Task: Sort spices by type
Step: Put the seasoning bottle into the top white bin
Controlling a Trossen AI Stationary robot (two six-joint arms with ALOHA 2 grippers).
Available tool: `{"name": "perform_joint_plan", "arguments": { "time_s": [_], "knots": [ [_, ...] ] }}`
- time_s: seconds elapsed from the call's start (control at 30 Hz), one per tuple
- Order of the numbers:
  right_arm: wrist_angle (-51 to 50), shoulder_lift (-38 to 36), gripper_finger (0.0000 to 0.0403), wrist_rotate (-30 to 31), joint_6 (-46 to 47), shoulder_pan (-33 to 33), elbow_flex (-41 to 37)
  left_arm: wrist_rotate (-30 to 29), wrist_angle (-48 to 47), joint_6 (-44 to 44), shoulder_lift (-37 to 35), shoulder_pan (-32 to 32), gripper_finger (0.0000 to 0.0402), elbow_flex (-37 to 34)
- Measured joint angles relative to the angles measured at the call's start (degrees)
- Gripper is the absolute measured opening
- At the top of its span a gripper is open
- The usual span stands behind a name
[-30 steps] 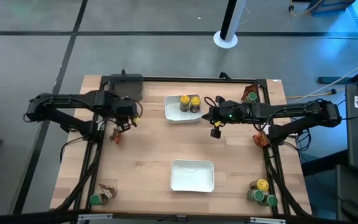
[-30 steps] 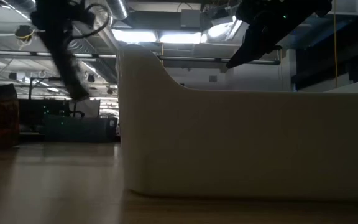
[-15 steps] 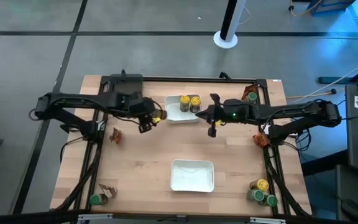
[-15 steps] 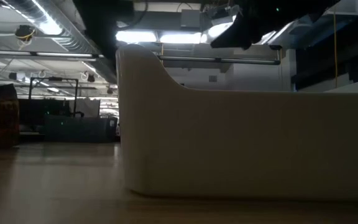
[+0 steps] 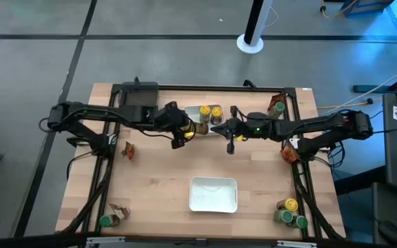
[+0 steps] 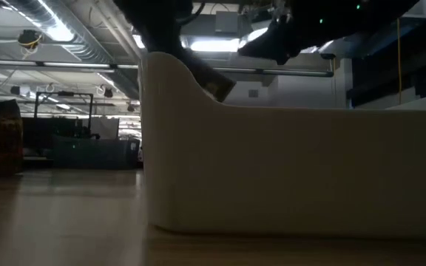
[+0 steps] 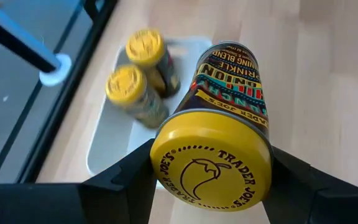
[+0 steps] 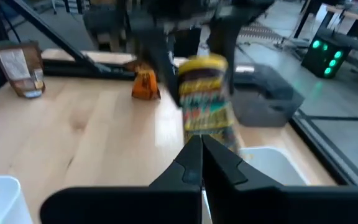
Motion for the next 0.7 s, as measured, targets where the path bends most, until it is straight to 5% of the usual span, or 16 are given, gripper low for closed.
{"name": "perform_joint_plan", "arguments": {
  "time_s": [0.7],
  "knots": [
    [1.78, 6.61, 0.0007, 3.84, -1.56, -0.01, 0.00, 6.10, 16.58, 2.86, -0.33, -0.31, 0.0214, -0.04]
  ]
}}
